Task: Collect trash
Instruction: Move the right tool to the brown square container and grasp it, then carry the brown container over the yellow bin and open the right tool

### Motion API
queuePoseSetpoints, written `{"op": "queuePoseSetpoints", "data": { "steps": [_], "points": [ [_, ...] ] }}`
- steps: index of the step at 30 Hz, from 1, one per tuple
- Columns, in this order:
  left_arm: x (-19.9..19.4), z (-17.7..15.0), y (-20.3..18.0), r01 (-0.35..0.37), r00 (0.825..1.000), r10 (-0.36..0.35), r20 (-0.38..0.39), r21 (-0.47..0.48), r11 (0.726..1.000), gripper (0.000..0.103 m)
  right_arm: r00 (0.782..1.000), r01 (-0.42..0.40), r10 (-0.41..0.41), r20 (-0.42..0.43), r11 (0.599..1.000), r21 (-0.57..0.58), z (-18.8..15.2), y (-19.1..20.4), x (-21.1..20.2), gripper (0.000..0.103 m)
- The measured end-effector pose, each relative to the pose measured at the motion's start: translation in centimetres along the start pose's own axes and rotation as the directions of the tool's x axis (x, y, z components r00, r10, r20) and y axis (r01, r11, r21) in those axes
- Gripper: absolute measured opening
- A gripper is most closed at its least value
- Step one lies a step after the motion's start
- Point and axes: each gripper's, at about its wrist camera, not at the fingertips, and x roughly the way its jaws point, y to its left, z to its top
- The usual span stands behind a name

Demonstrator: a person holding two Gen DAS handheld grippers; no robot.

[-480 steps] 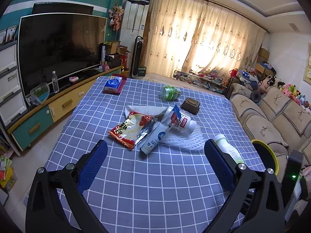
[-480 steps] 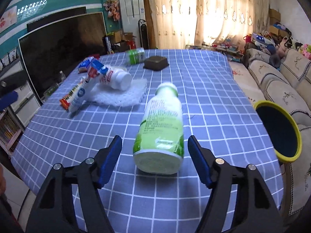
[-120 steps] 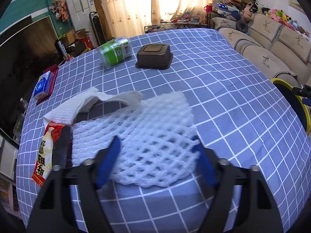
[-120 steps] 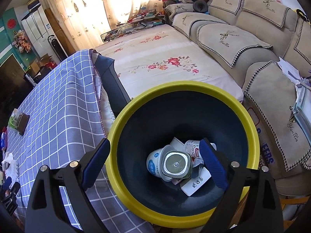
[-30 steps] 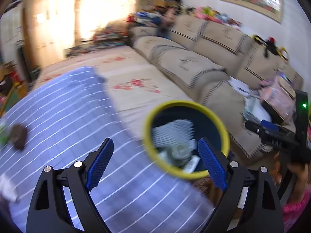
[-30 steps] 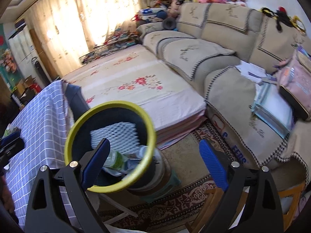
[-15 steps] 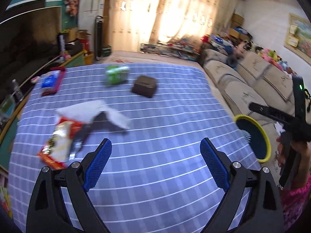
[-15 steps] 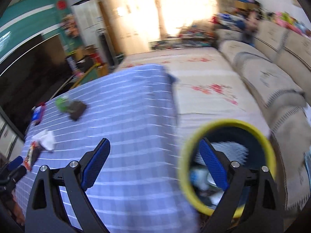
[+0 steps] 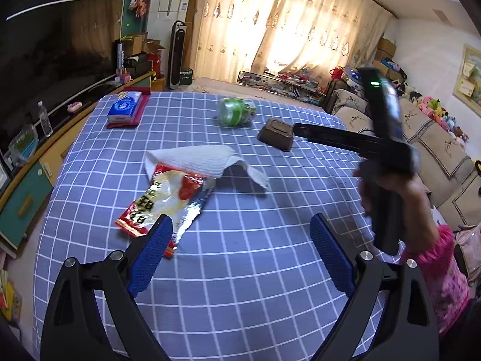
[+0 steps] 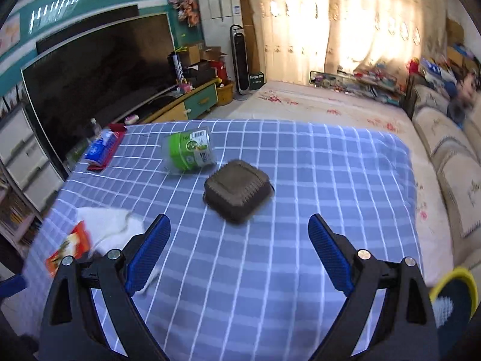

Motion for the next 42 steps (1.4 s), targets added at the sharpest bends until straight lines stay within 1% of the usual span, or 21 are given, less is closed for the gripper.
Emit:
{"op": "queuePoseSetpoints", "data": {
  "steps": [2, 6, 13, 17, 18, 20, 25, 30, 33, 36, 39, 42],
  "points": [
    [0.2, -0.1, 0.7, 0.0, 1.0, 0.0, -0.005, -0.011, 1.0, 0.091, 1.0, -0.012, 0.012, -0.02, 1.0, -0.016, 0.7, 0.3, 2.0, 0.088],
    [0.8, -0.3, 1.4, 0.008, 1.0, -0.008, -0.019, -0.025, 1.0, 0.091, 0.999, 0.032, -0.033, -0.04, 0.998, -0.046, 1.9, 0.2, 4.7, 0.088],
    [2.2, -0.3, 2.4, 0.016, 0.999, -0.018, -0.038, -0.04, 0.999, 0.091, 0.993, 0.042, -0.047, -0.105, 0.998, -0.055, 3.1, 0.1, 8.2, 0.088],
    [2.6, -0.4, 2.7, 0.019, 0.999, -0.021, -0.05, -0.048, 0.999, 0.091, 0.99, 0.044, -0.049, -0.131, 0.998, -0.041, 2.8, 0.2, 8.9, 0.088],
    [2.8, -0.5, 2.8, 0.019, 0.998, -0.022, -0.053, -0.05, 0.999, 0.091, 0.989, 0.047, -0.052, -0.136, 0.998, -0.044, 2.7, 0.2, 9.0, 0.086],
    [3.0, -0.5, 2.9, 0.022, 0.998, -0.025, -0.058, -0.054, 0.998, 0.091, 0.988, 0.042, -0.048, -0.149, 0.998, -0.044, 2.6, 0.3, 9.3, 0.077],
    [3.3, -0.4, 3.2, 0.029, 0.998, -0.032, -0.059, -0.058, 0.998, 0.091, 0.987, 0.032, -0.035, -0.154, 0.999, -0.022, 2.3, 0.3, 9.1, 0.075],
    [3.1, 0.1, 4.0, 0.021, 0.999, -0.024, -0.047, -0.066, 0.998, 0.091, 0.988, 0.025, -0.029, -0.149, 0.999, -0.029, 2.1, 0.3, 6.5, 0.075],
    [2.7, 0.3, 4.4, 0.018, 0.999, -0.021, -0.035, -0.069, 0.997, 0.091, 0.991, 0.027, -0.029, -0.129, 0.999, -0.019, 1.6, -0.2, 3.6, 0.075],
    [2.6, 0.2, 4.8, 0.013, 1.0, -0.015, -0.027, -0.071, 0.997, 0.091, 0.996, 0.029, -0.027, -0.09, 0.999, 0.016, 0.3, -1.8, -0.4, 0.075],
    [2.9, -0.2, 5.2, 0.009, 0.999, -0.012, -0.039, -0.075, 0.997, 0.091, 0.997, 0.068, -0.064, -0.049, 0.995, 0.067, -1.9, -4.3, -4.5, 0.075],
    [3.3, -0.5, 5.5, 0.003, 0.998, -0.008, -0.054, -0.076, 0.997, 0.091, 0.99, 0.141, -0.135, -0.046, 0.978, 0.152, -4.9, -8.0, -7.8, 0.076]
  ]
}}
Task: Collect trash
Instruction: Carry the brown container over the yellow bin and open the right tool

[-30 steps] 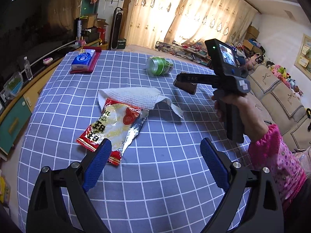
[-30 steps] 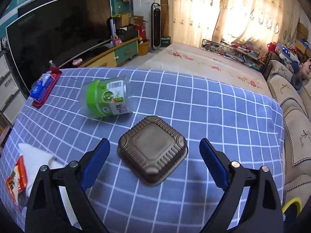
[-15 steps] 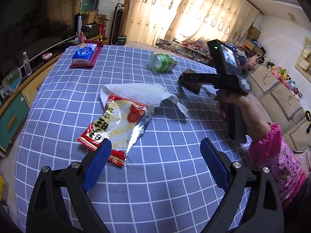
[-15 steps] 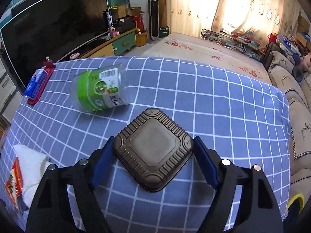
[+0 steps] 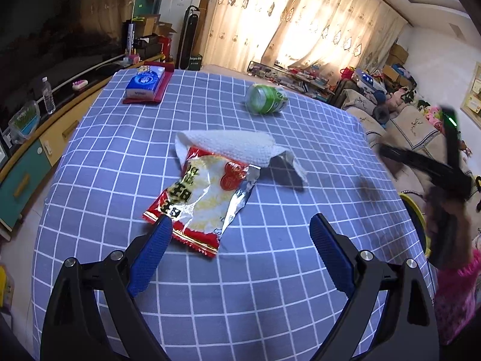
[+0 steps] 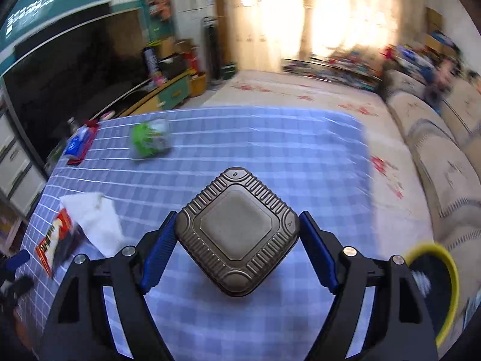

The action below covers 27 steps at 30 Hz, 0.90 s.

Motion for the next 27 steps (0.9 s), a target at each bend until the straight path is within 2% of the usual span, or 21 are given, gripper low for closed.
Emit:
{"op": "queuePoseSetpoints", "data": {
  "steps": [3, 6, 11, 18, 20, 27],
  "points": [
    [0.4, 0.0, 0.1, -0.015, 1.0, 0.015, -0.006, 0.003, 1.0, 0.091, 0.992, 0.125, -0.124, -0.009, 0.989, 0.083, -2.3, -4.7, -1.7, 0.076],
    [0.8, 0.1, -0.3, -0.026, 1.0, 0.026, -0.005, 0.01, 1.0, 0.091, 0.975, 0.222, -0.219, -0.04, 0.958, 0.179, -4.7, -9.9, -2.6, 0.076],
    [1.3, 0.0, -1.1, -0.023, 1.0, 0.023, -0.017, 0.014, 1.0, 0.091, 0.946, 0.323, -0.308, -0.096, 0.904, 0.279, -7.5, -16.2, -2.7, 0.077],
    [2.1, -0.1, -2.4, -0.041, 0.998, 0.043, -0.036, 0.047, 0.998, 0.091, 0.932, 0.362, -0.323, -0.165, 0.868, 0.34, -10.1, -20.4, -0.6, 0.079],
    [2.3, 0.0, -2.4, -0.042, 0.998, 0.044, -0.043, 0.052, 0.998, 0.091, 0.929, 0.369, -0.334, -0.158, 0.862, 0.347, -10.3, -20.6, -0.4, 0.086],
    [3.0, 0.5, -1.2, -0.066, 0.996, 0.07, -0.055, 0.065, 0.996, 0.091, 0.925, 0.379, -0.362, -0.116, 0.856, 0.351, -10.3, -20.4, -1.6, 0.088]
  ]
}}
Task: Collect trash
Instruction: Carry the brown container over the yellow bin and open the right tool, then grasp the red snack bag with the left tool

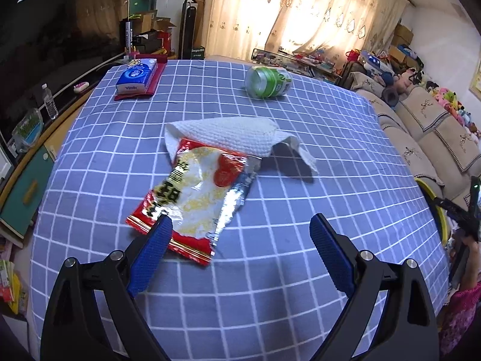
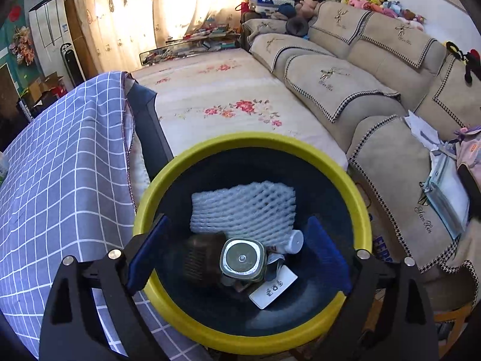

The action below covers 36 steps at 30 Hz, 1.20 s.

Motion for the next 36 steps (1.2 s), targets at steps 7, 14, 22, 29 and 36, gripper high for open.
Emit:
{"op": "queuePoseSetpoints", "data": {
  "steps": [7, 14, 22, 29, 36],
  "points": [
    [1.4, 1.2, 1.6, -0.033, 0.999, 0.034, -0.018, 0.046, 0.998, 0.091, 0.999, -0.035, 0.035, -0.006, 0.999, -0.013, -0.1, 1.2, -0.7, 0.088],
    [2.5, 2.7, 2.4, -0.086, 0.996, 0.089, -0.015, 0.106, 0.991, 0.093, 0.999, -0.051, 0.051, -0.004, 0.999, -0.016, -0.1, 1.5, -1.1, 0.088],
    [5.0, 3.5, 2.5, -0.046, 0.993, 0.067, -0.1, 0.202, 0.978, 0.095, 0.998, -0.062, 0.062, -0.008, 0.998, -0.01, -0.1, 1.4, -1.0, 0.088],
    [5.2, 3.0, 2.1, -0.041, 0.992, 0.066, -0.109, 0.22, 0.975, 0.071, 0.997, -0.071, 0.071, -0.01, 0.997, -0.016, 0.0, 1.8, -1.0, 0.088],
    [3.6, 2.2, 2.3, -0.032, 0.991, 0.056, -0.121, 0.192, 0.981, 0.05, 0.997, -0.074, 0.074, -0.01, 0.997, -0.007, -0.1, 1.7, -0.9, 0.088]
  ]
}}
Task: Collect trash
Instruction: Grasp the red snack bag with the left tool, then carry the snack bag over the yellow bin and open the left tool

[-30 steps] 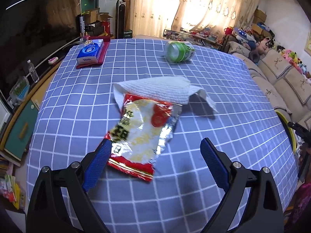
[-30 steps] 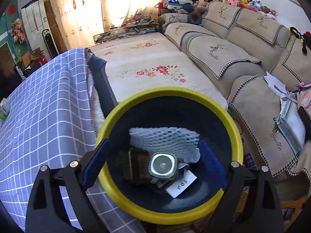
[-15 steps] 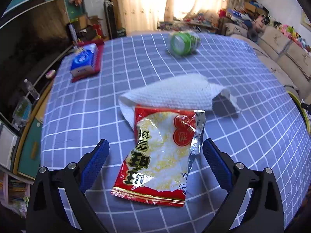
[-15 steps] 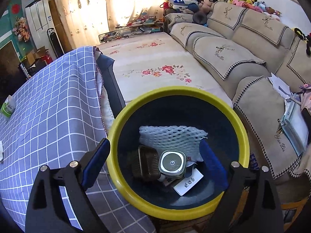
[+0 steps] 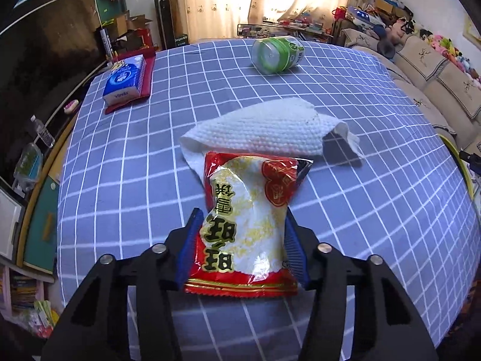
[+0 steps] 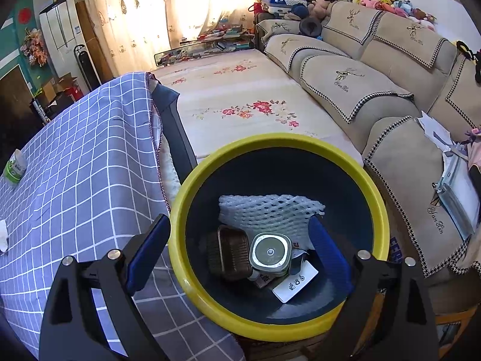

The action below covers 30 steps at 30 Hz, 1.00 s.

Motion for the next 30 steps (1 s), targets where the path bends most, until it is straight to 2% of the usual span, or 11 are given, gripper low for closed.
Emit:
{"op": "queuePoseSetpoints", "data": {
  "steps": [2, 9, 12, 17, 22, 27, 28, 30],
  "points": [
    [-0.7, -0.5, -0.2, 0.005, 1.0, -0.005, 0.005, 0.001, 1.0, 0.047, 1.0, 0.0, 0.0, 0.002, 1.0, 0.0, 0.0, 0.0, -0.1, 0.088],
    [-5.0, -1.8, -2.1, 0.045, 0.998, -0.045, 0.054, 0.012, 0.999, 0.046, 1.0, -0.007, 0.007, 0.006, 1.0, 0.003, 0.0, 0.0, -0.1, 0.088],
    [-6.5, -1.3, -3.8, 0.097, 0.992, -0.099, 0.073, 0.029, 0.995, 0.046, 1.0, -0.017, 0.017, 0.013, 1.0, 0.01, -0.1, -0.1, -0.3, 0.088],
    [-7.1, 0.4, -9.7, 0.183, 0.977, -0.196, 0.083, 0.141, 0.973, 0.046, 0.999, -0.014, 0.014, 0.03, 1.0, 0.011, -0.3, -0.7, -1.3, 0.088],
    [-6.0, 2.7, -17.1, 0.3, 0.944, -0.325, 0.059, 0.258, 0.918, 0.046, 0.998, 0.03, -0.032, 0.054, 0.999, 0.037, -0.7, -3.1, -2.5, 0.088],
    [-4.2, 5.3, -25.4, 0.413, 0.897, -0.442, -0.003, 0.364, 0.835, 0.046, 0.994, 0.07, -0.077, 0.072, 0.993, 0.098, -1.0, -6.9, -3.8, 0.088],
    [-3.8, 5.8, -27.3, 0.436, 0.884, -0.467, -0.019, 0.39, 0.811, 0.046, 0.993, 0.079, -0.087, 0.075, 0.991, 0.111, -1.1, -7.7, -4.0, 0.088],
    [-3.3, 6.5, -30.4, 0.46, 0.871, -0.49, -0.042, 0.424, 0.78, 0.046, 0.991, 0.097, -0.108, 0.079, 0.986, 0.135, -1.4, -9.4, -4.4, 0.088]
  ]
}}
